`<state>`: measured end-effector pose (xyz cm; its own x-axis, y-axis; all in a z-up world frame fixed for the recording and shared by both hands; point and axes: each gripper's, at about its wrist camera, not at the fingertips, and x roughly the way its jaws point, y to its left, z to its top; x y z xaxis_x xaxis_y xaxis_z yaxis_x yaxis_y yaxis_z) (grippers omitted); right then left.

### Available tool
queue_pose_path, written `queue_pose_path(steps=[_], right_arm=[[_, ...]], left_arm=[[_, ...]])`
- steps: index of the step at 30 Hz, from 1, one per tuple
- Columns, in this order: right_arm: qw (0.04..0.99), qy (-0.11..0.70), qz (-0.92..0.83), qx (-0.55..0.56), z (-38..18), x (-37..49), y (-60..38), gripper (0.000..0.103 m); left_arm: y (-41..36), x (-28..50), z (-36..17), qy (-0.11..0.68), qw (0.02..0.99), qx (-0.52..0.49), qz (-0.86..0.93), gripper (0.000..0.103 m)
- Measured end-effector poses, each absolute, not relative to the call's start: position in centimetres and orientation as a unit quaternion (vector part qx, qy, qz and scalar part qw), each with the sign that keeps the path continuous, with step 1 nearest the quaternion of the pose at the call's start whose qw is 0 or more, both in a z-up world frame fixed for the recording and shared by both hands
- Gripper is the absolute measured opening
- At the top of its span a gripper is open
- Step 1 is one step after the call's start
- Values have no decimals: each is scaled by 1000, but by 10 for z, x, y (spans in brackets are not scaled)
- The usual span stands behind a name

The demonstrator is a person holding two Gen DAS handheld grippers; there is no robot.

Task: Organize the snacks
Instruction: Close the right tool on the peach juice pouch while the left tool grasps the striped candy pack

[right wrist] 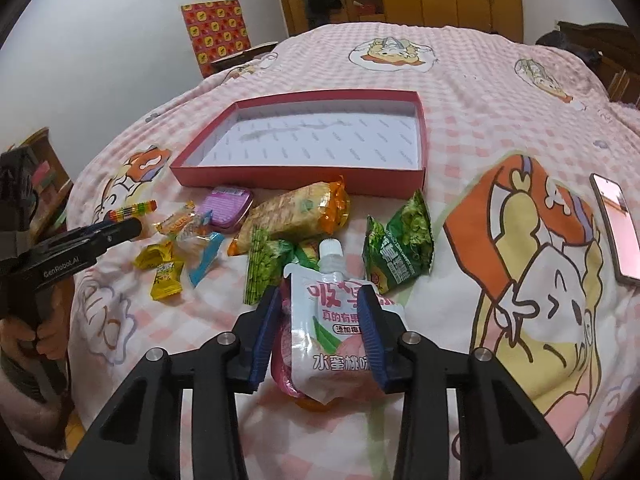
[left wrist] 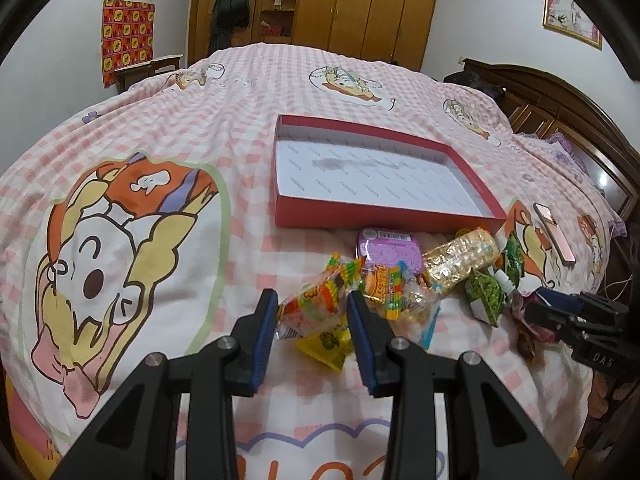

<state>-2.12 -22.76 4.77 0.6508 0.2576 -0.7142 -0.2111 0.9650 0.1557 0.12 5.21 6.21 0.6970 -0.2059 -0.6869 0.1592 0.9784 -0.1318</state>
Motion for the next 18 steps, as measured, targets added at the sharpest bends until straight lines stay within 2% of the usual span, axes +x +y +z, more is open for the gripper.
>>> queue_pose_path(steps=[3, 4, 5, 7, 9, 16, 17, 18], right_arm=[[909, 397, 125, 12, 48, -25, -223, 40], [909, 398, 125, 6, 48, -27, -221, 44], [907, 402, 128, -4, 47, -28, -218, 49], [906, 404, 126, -19, 45, -32, -216, 71], [907, 403, 120, -29, 43, -34, -215, 77], [899, 427, 98, -18, 28, -20, -224, 81], [895, 434, 103, -8, 26, -18, -227, 81], [892, 437, 113, 11, 24, -18, -230, 76]], left_arm=[[52, 1, 63, 375, 921, -33, -99, 37], [53, 1, 63, 375, 921, -34, -99, 37], [53, 1, 63, 375, 921, -35, -100, 37], [53, 1, 63, 375, 920, -39, -102, 37], [53, 0, 63, 376, 920, -39, -103, 37], [49, -2, 64, 376, 920, -31, -106, 37], [48, -2, 65, 375, 921, -30, -106, 37], [47, -3, 66, 373, 921, -28, -107, 37]])
